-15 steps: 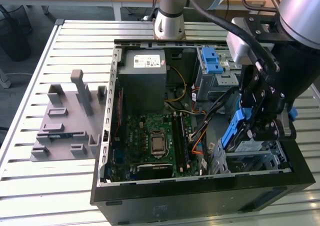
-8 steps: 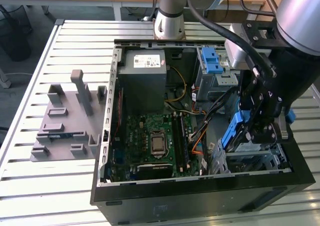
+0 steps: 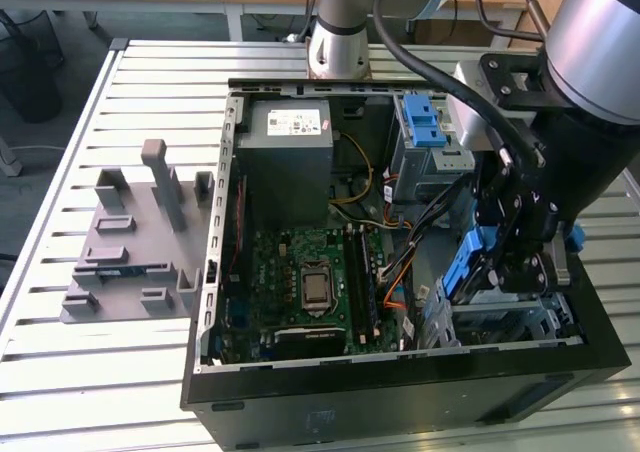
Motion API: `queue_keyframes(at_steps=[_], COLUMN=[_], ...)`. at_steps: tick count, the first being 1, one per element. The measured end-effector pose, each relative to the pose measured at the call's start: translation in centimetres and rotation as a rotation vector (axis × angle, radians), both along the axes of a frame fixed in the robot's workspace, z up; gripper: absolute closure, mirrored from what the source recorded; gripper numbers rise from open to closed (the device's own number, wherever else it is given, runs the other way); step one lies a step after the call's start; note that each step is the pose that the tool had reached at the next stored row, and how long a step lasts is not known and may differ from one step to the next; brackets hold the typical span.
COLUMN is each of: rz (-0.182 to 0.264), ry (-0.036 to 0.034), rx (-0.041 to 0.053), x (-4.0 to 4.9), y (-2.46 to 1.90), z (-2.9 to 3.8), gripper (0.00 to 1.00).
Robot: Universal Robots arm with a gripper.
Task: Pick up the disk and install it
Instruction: 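Insert the disk into the insertion slot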
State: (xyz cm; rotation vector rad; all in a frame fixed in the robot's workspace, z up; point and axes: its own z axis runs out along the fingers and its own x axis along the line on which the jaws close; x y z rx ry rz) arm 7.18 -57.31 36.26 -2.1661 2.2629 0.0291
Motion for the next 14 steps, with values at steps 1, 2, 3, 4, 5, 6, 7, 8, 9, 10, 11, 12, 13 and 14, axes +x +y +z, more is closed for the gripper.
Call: queue_keyframes(at_steps=[1, 2, 3, 4, 5, 6, 7, 8, 9, 10, 11, 12, 13, 14], rz=[0.000, 0.000, 0.000, 0.000, 0.000, 0.000, 0.000, 0.000, 0.000, 0.000, 0.000, 0.000, 0.000, 0.000], ry=[0.0000, 0.0000, 0.0000, 0.0000, 0.0000, 0.0000, 0.0000, 0.0000, 0.0000, 0.0000, 0.0000, 0.0000, 0.0000, 0.0000], rx=[0.0000, -0.0001, -0.0001, -0.0001, 0.0000, 0.0000, -0.0001, -0.0001, -0.0001, -0.0001, -0.0001, -0.0001, -0.0001, -0.0002], x=[0.00, 0.00, 0.00, 0.00, 0.00, 0.00, 0.00, 0.00, 0.00, 0.00, 0.00, 0.00, 0.00, 0.00], y=[0.00, 0.00, 0.00, 0.00, -0.01, -0.01, -0.01, -0.01, -0.01, -0.01, -0.02, -0.02, -0.02, -0.02], z=[-0.09, -0.17, -0.26, -0.34, -0.43, -0.51, -0.60, -0.68, -0.76, -0.85, -0.93, -1.01, -1.10, -1.17], gripper=[0.64, 0.64, 0.64, 0.64, 0.64, 0.64, 0.64, 0.64, 0.64, 0.64, 0.64, 0.64, 0.64, 0.64])
